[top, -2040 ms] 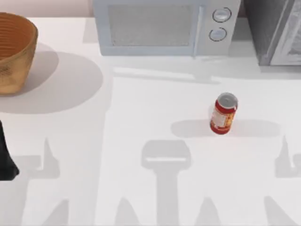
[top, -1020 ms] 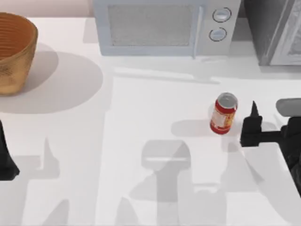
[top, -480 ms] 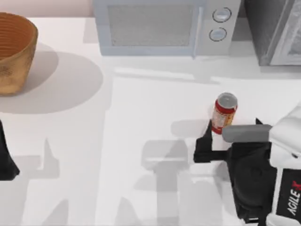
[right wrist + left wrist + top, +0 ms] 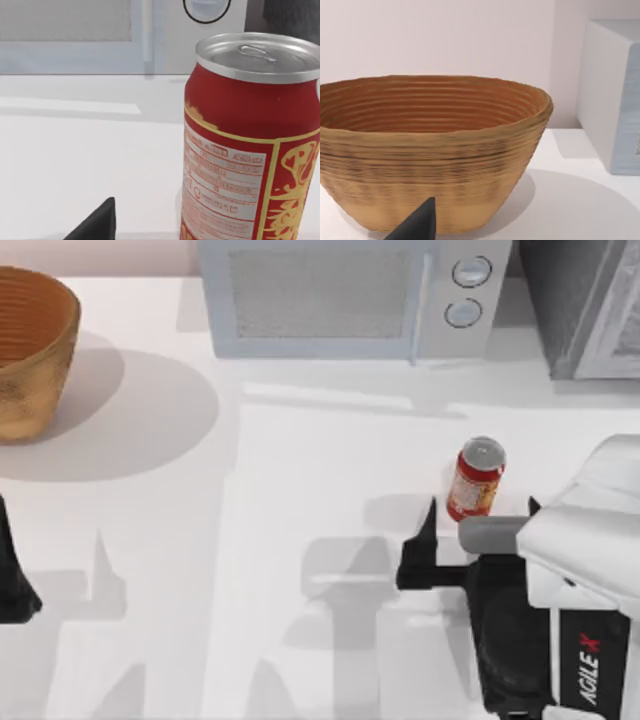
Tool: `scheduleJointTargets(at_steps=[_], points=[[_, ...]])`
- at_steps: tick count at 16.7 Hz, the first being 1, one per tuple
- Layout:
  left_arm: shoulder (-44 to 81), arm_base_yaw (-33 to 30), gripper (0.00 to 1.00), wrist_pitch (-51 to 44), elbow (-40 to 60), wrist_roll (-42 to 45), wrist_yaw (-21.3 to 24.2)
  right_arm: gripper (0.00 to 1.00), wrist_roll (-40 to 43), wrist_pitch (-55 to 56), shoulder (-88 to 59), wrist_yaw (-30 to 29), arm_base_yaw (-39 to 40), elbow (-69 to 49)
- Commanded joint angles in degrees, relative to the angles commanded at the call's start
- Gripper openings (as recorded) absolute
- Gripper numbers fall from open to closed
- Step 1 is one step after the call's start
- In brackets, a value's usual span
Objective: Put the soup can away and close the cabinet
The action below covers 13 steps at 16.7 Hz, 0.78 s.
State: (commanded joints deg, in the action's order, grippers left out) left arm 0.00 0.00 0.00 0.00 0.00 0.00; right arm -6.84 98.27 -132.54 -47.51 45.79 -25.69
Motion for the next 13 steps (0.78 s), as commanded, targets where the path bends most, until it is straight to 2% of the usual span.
scheduleJointTargets(at_steps=[3, 10, 13], points=[[0.0, 0.0, 1.0, 0.0, 0.0, 0.0, 0.0, 1.0, 0.18, -0.68, 0.01, 0.83, -0.89, -0.74], [0.0, 0.0, 1.0, 0.0, 0.0, 0.0, 0.0, 1.0, 1.56, -6.76, -2.3, 8.01, -8.12, -10.24], [0.0, 0.0, 1.0, 0.0, 0.0, 0.0, 0.0, 1.0, 1.61, -6.97, -2.39, 8.26, -8.37, -10.55]])
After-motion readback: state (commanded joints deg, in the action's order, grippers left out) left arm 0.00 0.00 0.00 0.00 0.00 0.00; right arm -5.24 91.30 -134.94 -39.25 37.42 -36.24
